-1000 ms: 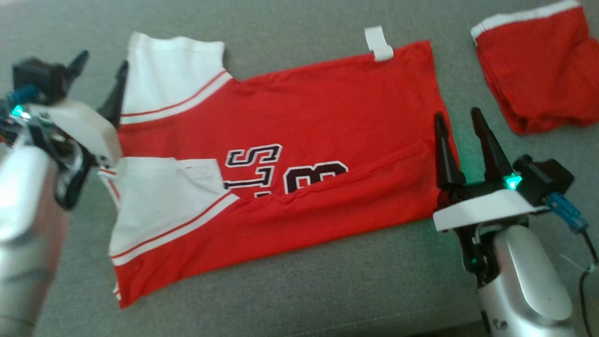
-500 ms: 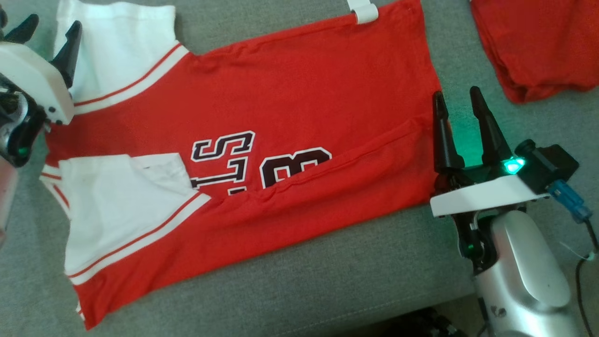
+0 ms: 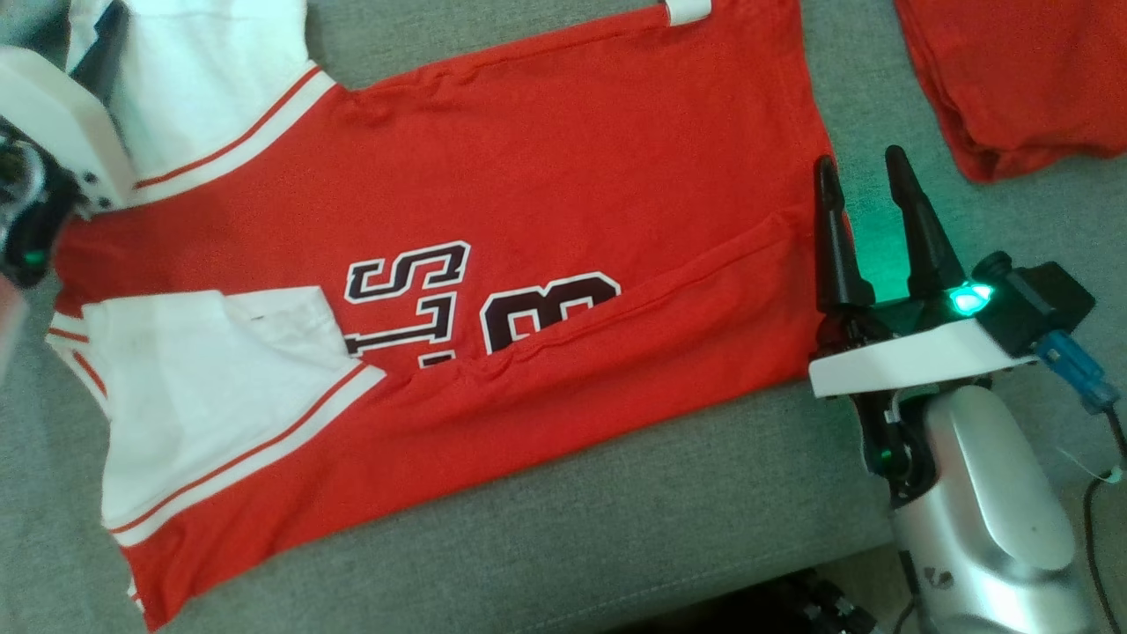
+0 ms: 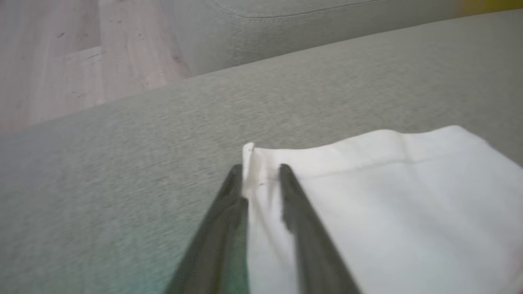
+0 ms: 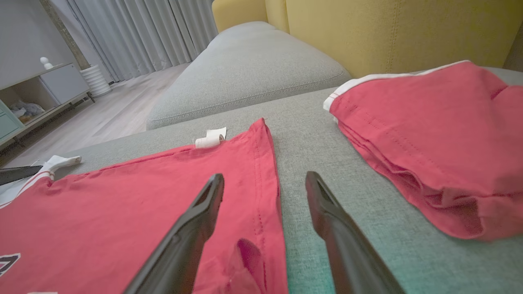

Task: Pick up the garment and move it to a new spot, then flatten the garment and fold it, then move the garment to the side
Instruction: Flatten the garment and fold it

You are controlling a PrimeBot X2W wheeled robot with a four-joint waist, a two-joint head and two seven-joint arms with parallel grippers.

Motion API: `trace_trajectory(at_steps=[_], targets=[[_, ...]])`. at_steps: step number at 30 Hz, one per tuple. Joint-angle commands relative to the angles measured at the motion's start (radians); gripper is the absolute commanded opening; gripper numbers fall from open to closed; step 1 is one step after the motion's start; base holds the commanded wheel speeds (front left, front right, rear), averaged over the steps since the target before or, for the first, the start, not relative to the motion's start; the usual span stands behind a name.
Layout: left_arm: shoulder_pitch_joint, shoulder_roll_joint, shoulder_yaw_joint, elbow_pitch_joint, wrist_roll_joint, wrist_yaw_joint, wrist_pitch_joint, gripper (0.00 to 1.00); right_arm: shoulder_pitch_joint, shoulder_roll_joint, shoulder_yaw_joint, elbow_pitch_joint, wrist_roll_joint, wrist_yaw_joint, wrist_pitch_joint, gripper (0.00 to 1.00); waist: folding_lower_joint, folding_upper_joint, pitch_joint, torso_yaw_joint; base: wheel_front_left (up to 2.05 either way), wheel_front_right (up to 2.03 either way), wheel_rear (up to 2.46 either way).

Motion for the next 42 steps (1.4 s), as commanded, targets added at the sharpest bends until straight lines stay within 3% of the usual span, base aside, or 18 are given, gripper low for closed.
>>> trace_trajectory(at_steps=[1,14,23,33,42], targets=[[-0.026,0.045,0.004,-0.018,-0.007,0.002,-0.016,0.0,-0.008,-0.004,0.013,-0.028,-0.005,-0.002,-0.009,1.0,-0.0001,0.0,-0.005,0.003,0.0,0.0,0.0],[0.005,-0.002,-0.104,-0.036,-0.032,0.002,-0.307,0.0,-0.016,-0.004,-0.075,-0.018,-0.109,-0.002,0.059,1.0,-0.0001,0.0,-0.154,0.113,0.0,0.0,0.0],[0.101,-0.011,-0.166,-0.222,-0.004,0.011,-0.398,0.0,-0.138,-0.004,-0.172,-0.03,-0.236,-0.002,0.291,1.0,-0.0001,0.0,-0.201,0.257,0.0,0.0,0.0],[0.177,-0.003,-0.209,-0.445,0.014,0.066,-0.369,0.0,-0.355,-0.008,-0.376,0.246,-0.398,-0.002,0.499,1.0,-0.0001,0.0,-0.169,0.331,0.0,0.0,0.0],[0.18,0.004,-0.216,-0.52,0.016,0.089,-0.348,0.0,-0.446,-0.014,-0.497,0.44,-0.559,-0.002,0.505,1.0,-0.0001,0.0,-0.139,0.35,0.0,0.0,0.0]])
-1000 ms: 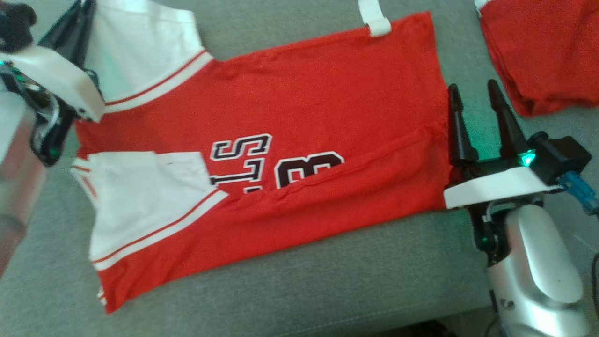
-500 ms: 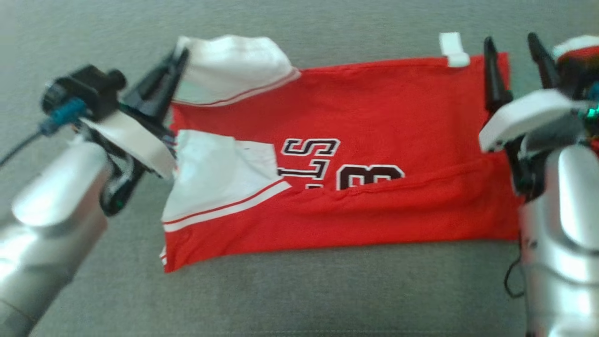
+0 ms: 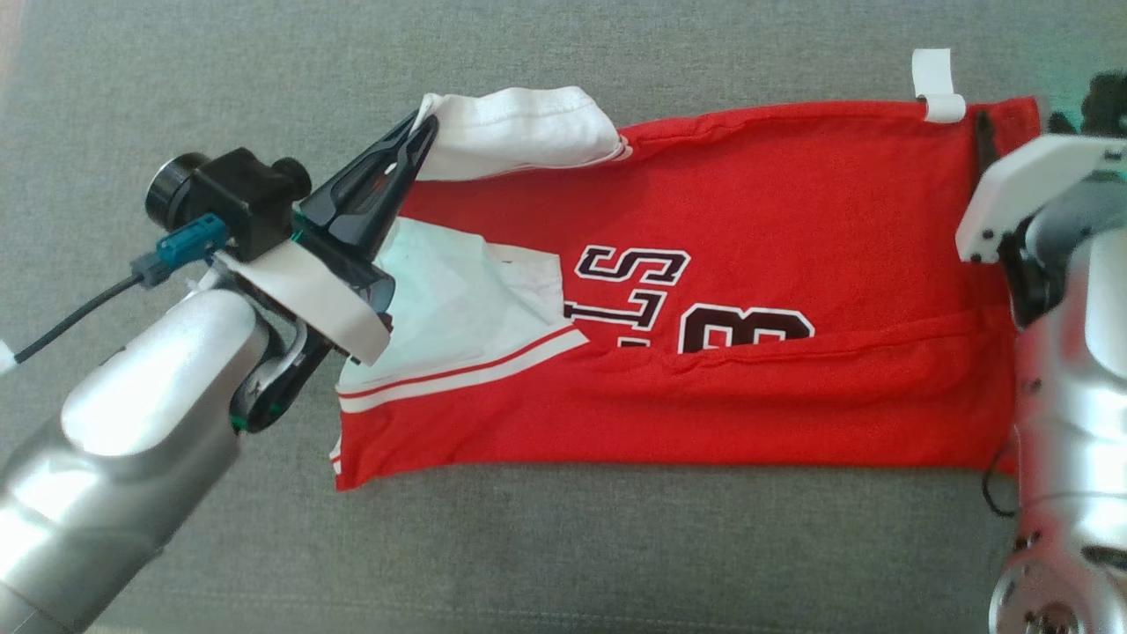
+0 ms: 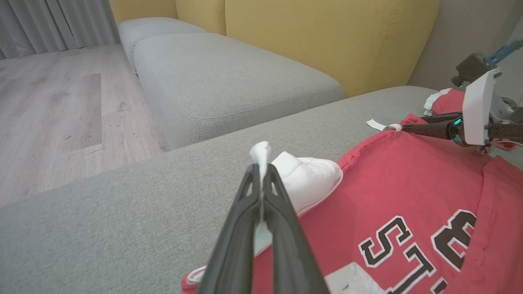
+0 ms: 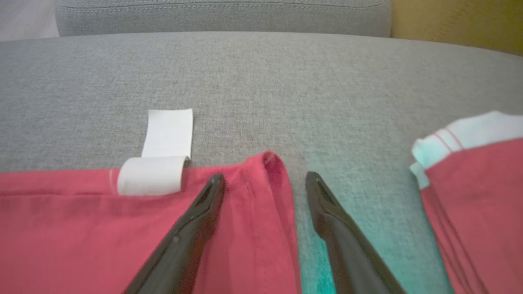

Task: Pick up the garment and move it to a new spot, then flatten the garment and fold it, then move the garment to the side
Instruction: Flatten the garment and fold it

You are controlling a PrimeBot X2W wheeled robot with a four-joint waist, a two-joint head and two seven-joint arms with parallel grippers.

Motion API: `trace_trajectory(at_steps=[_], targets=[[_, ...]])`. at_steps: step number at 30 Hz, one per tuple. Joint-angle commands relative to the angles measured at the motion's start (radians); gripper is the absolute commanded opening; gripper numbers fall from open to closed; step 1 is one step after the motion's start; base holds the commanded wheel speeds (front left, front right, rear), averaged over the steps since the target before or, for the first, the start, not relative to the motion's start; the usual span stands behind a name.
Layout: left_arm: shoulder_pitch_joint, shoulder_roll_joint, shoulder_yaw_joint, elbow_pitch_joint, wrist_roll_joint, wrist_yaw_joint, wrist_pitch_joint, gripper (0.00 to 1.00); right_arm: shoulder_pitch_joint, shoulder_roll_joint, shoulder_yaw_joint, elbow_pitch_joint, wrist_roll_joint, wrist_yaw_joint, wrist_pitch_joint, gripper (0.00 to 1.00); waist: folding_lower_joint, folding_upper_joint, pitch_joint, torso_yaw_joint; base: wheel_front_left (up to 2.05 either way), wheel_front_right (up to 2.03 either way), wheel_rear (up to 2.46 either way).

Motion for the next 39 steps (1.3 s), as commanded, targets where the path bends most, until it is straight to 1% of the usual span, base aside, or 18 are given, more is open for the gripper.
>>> trace_trajectory(at_steps=[1,4,5,6,10,14,18,24,29,35,37,39], targets=[[-0.028,0.045,0.04,-0.026,0.005,0.008,0.002,0.0,-0.029,0.003,0.019,-0.015,-0.007,-0.002,-0.005,1.0,-0.0001,0.0,0.002,0.0,0.0,0.0,0.0],[-0.031,0.049,0.044,-0.034,0.002,0.013,0.003,0.0,-0.053,0.0,0.023,0.043,-0.043,-0.002,-0.017,1.0,-0.0001,0.0,0.008,-0.003,0.0,0.0,0.0],[-0.033,0.049,0.045,-0.035,0.001,0.014,0.003,0.0,-0.06,-0.006,0.026,0.063,-0.056,-0.002,-0.017,0.18,-0.0001,0.0,0.009,-0.005,0.0,0.0,0.0],[-0.034,0.051,0.046,-0.034,0.0,0.015,0.004,0.0,-0.068,-0.013,0.027,0.08,-0.069,-0.002,-0.018,0.0,-0.0001,0.0,0.009,-0.006,0.0,0.0,0.0],[-0.042,0.06,0.063,-0.02,-0.01,0.026,0.0,0.0,-0.108,-0.026,0.031,0.132,-0.083,-0.002,-0.034,0.0,-0.0001,0.0,0.0,-0.021,0.0,0.0,0.0],[-0.051,0.072,0.08,0.007,-0.02,0.031,-0.005,0.0,-0.155,-0.032,0.053,0.164,-0.06,-0.002,-0.081,0.0,-0.0001,0.0,-0.021,-0.045,0.0,0.0,0.0],[-0.079,0.088,0.103,0.053,-0.024,0.036,-0.012,0.0,-0.211,-0.032,0.106,0.191,0.006,-0.002,-0.136,0.0,-0.0001,0.0,-0.033,-0.073,0.0,0.0,0.0],[-0.176,0.088,0.13,0.149,-0.009,0.025,-0.022,0.0,-0.299,-0.029,0.202,0.201,0.144,-0.002,-0.205,0.0,-0.0001,0.0,-0.02,-0.103,0.0,0.0,0.0],[-0.285,0.061,0.146,0.246,0.029,0.005,-0.064,0.0,-0.361,-0.03,0.295,0.184,0.24,-0.002,-0.271,0.0,-0.0001,0.0,-0.002,-0.122,0.0,0.0,0.0],[-0.372,0.005,0.182,0.369,0.071,0.008,-0.109,0.0,-0.401,-0.037,0.333,0.183,0.319,-0.002,-0.342,0.0,-0.0001,0.0,0.004,-0.13,0.0,0.0,0.0],[-0.375,-0.014,0.192,0.395,0.081,0.001,-0.114,0.0,-0.398,-0.043,0.345,0.194,0.333,-0.002,-0.354,0.0,-0.0001,0.0,-0.001,-0.129,0.0,0.0,0.0],[-0.363,-0.028,0.19,0.412,0.092,-0.015,-0.116,0.0,-0.389,-0.049,0.356,0.209,0.352,-0.002,-0.36,0.0,-0.0001,0.0,-0.007,-0.126,0.0,0.0,0.0]])
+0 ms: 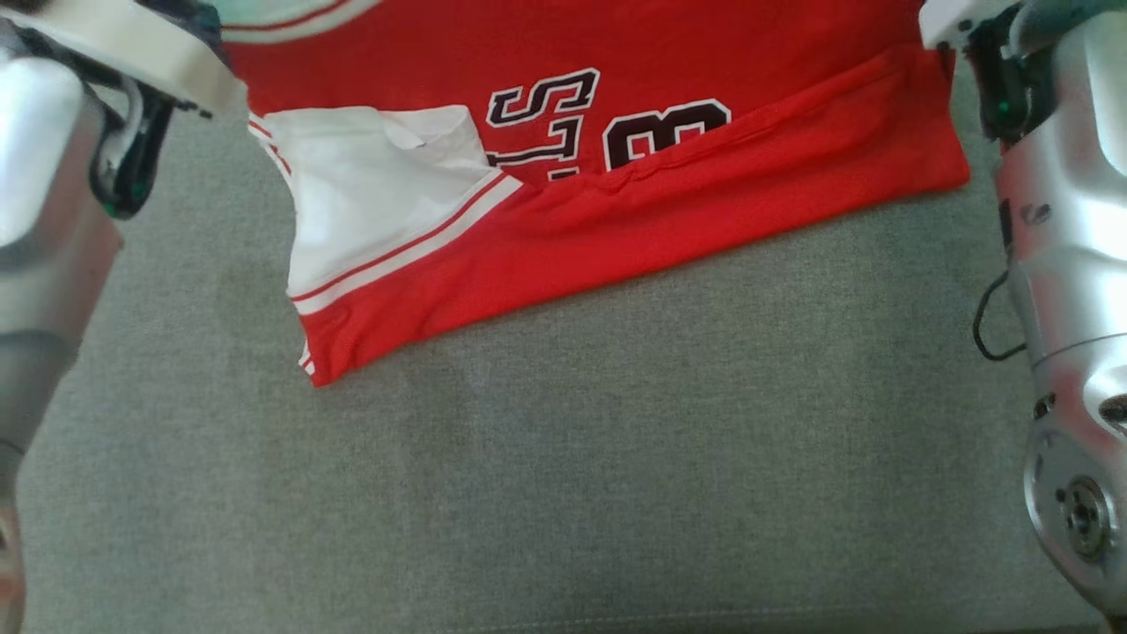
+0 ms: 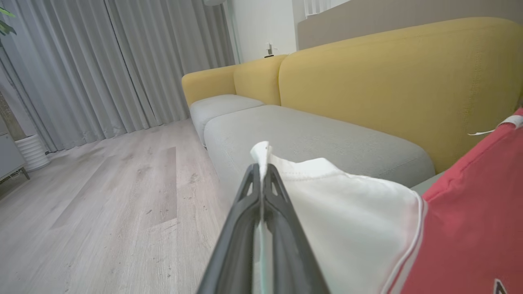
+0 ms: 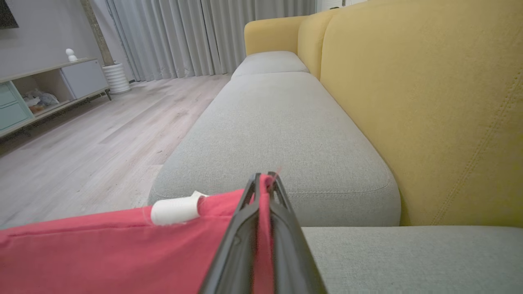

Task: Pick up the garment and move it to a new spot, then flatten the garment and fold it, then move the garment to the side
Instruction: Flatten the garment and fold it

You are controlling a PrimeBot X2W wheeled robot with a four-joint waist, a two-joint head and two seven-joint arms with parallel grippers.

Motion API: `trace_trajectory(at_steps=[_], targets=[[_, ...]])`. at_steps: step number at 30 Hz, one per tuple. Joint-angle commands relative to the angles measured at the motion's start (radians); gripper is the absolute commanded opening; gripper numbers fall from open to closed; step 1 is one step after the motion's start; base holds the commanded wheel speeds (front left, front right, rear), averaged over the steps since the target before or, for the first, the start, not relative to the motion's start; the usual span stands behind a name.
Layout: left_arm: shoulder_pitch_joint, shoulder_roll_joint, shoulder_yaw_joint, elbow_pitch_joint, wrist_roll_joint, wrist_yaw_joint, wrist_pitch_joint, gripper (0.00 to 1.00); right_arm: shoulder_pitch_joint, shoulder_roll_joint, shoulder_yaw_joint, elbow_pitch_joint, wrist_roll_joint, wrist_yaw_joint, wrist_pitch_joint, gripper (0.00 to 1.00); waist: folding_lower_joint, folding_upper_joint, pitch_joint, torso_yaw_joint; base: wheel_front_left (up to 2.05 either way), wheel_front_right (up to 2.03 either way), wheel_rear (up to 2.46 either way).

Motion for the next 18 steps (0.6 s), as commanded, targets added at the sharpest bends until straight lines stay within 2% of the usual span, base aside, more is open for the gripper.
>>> trace_trajectory(at_steps=[1,10,18], targets=[[-0.027,0.031,0.042,-0.006,0.017,-0.009,-0.008,0.0,-0.015,-0.005,0.023,-0.018,0.021,-0.002,-0.009,0.0,0.0,0.0,-0.008,0.005,0.0,0.0,0.0],[0.098,0.014,0.046,-0.034,0.05,-0.042,-0.009,0.0,0.061,-0.053,0.095,0.027,0.116,-0.002,0.001,0.0,0.0,0.0,-0.057,0.035,0.0,0.0,0.0],[0.244,0.055,-0.009,-0.078,0.04,-0.055,0.019,0.0,0.171,-0.114,0.215,0.047,0.206,-0.002,0.06,0.0,0.0,0.0,-0.112,0.05,0.0,0.0,0.0]])
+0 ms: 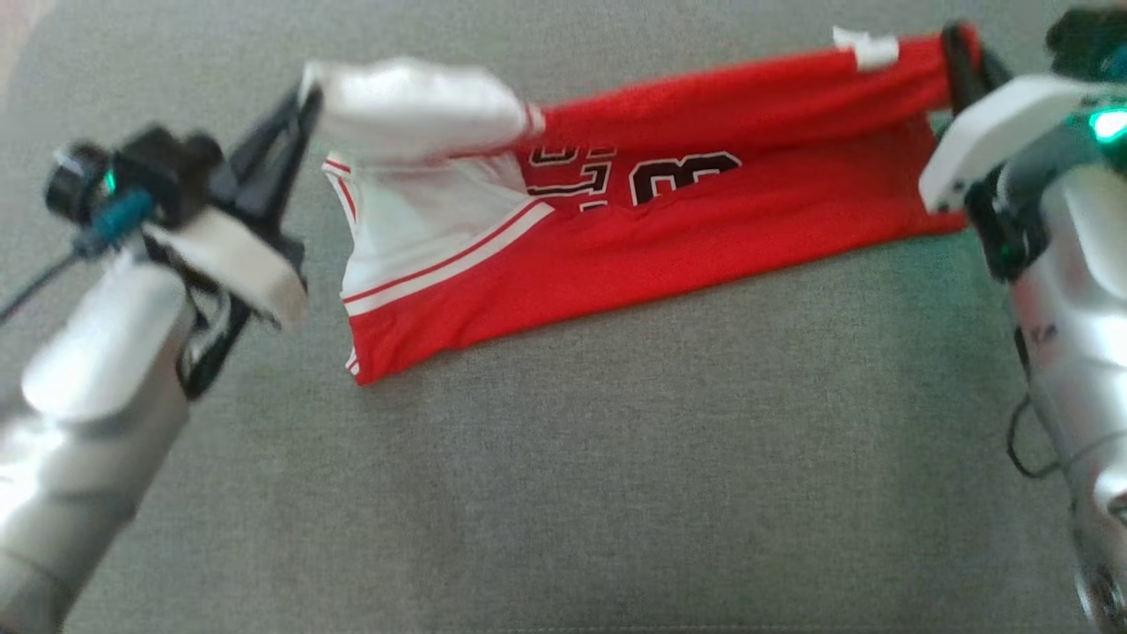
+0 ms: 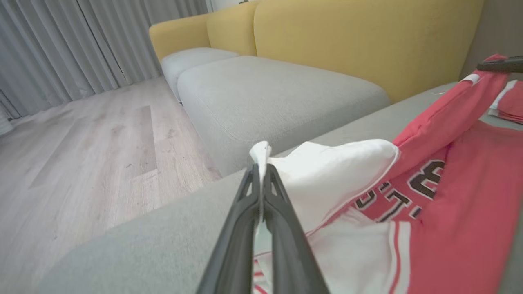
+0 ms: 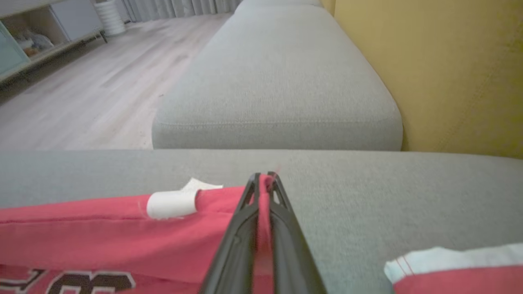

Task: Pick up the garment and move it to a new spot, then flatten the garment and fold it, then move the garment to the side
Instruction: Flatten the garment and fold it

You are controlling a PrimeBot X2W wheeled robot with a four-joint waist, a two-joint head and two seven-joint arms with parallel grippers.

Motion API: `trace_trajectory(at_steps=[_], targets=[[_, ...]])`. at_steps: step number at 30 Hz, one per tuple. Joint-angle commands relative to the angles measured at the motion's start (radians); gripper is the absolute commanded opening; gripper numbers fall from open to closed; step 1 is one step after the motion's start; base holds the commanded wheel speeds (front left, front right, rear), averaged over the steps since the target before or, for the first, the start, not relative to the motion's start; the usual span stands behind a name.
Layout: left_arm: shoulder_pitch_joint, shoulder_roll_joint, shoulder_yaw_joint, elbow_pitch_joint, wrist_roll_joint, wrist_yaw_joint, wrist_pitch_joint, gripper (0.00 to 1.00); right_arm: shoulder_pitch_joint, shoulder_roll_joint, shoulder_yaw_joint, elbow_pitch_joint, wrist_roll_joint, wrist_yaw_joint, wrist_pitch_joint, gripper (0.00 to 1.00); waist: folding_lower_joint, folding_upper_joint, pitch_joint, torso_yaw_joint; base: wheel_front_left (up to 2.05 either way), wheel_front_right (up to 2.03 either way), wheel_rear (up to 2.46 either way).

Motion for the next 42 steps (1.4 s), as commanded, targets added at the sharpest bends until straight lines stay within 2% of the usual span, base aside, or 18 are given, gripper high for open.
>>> trace_trajectory(at_steps=[1,13,23,24,25,26,28,29,30,33,37,42], targets=[[-0.017,0.05,0.03,-0.027,-0.014,-0.003,0.001,0.0,0.005,-0.007,0.021,-0.023,0.008,-0.002,0.004,0.0,0.0002,-0.0001,-0.009,0.002,0.0,0.0,0.0],[0.166,0.146,-0.104,-0.246,-0.015,0.003,0.205,0.0,0.116,-0.144,0.247,-0.018,0.072,-0.002,0.115,0.0,0.0002,-0.0001,-0.045,0.011,0.0,0.0,0.0],[0.205,0.157,-0.13,-0.294,-0.038,0.033,0.286,0.0,0.129,-0.191,0.418,-0.065,0.145,-0.002,0.178,0.0,0.0002,-0.0001,-0.044,-0.006,0.0,0.0,0.0],[0.205,0.152,-0.127,-0.291,-0.039,0.04,0.282,0.01,0.129,-0.196,0.428,-0.068,0.152,-0.002,0.179,0.2,0.0002,-0.0001,-0.045,-0.007,0.0,0.0,0.0],[0.204,0.146,-0.122,-0.288,-0.038,0.05,0.272,0.65,0.129,-0.197,0.433,-0.071,0.164,-0.002,0.177,1.0,0.0002,-0.0001,-0.046,-0.008,0.0,0.0,0.0],[0.203,0.139,-0.117,-0.283,-0.036,0.061,0.259,1.0,0.128,-0.197,0.435,-0.076,0.178,-0.002,0.174,1.0,0.0002,-0.0001,-0.048,-0.008,0.0,0.0,0.0],[0.199,0.124,-0.103,-0.277,-0.035,0.082,0.229,1.0,0.121,-0.198,0.431,-0.086,0.204,-0.002,0.16,1.0,0.0002,-0.0001,-0.053,-0.01,0.0,0.0,0.0],[0.194,0.108,-0.079,-0.273,-0.035,0.11,0.181,1.0,0.106,-0.196,0.408,-0.097,0.236,-0.002,0.13,1.0,0.0002,-0.0001,-0.061,-0.011,0.0,0.0,0.0],[0.194,0.108,-0.079,-0.273,-0.035,0.11,0.181,1.0,0.106,-0.196,0.408,-0.097,0.236,-0.002,0.13,1.0,0.0002,-0.0001,-0.061,-0.011,0.0,0.0,0.0],[0.194,0.081,-0.021,-0.266,-0.055,0.156,0.085,1.0,0.083,-0.177,0.352,-0.111,0.285,-0.002,0.061,1.0,0.0002,-0.0001,-0.076,-0.013,0.0,0.0,0.0],[0.22,0.04,0.077,-0.27,-0.101,0.215,-0.012,1.0,0.076,-0.12,0.271,-0.136,0.331,-0.002,-0.063,1.0,0.0002,-0.0001,-0.107,-0.014,0.0,0.0,0.0],[0.304,-0.014,0.255,-0.34,-0.101,0.272,-0.034,1.0,0.123,-0.032,0.193,-0.166,0.315,-0.002,-0.206,1.0,0.0002,-0.0001,-0.139,-0.012,0.0,0.0,0.0]])
